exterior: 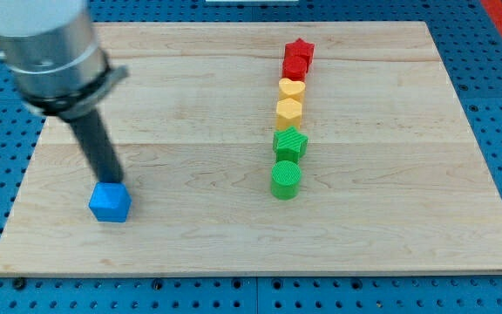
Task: Place the blue cube below the green circle
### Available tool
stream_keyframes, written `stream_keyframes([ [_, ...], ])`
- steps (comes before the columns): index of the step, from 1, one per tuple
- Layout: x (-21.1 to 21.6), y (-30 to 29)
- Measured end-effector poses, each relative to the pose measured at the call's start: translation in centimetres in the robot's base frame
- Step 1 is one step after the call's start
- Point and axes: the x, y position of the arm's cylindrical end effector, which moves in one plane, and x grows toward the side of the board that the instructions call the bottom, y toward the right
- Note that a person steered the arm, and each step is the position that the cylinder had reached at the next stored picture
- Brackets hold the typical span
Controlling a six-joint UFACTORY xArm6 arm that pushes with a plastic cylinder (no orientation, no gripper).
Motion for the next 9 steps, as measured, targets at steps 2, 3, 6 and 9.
stream_keyframes([
  [2,2.8,6.8],
  [3,3.8,10.1],
  [6,5.3,15.1],
  [9,5.5,19.8],
])
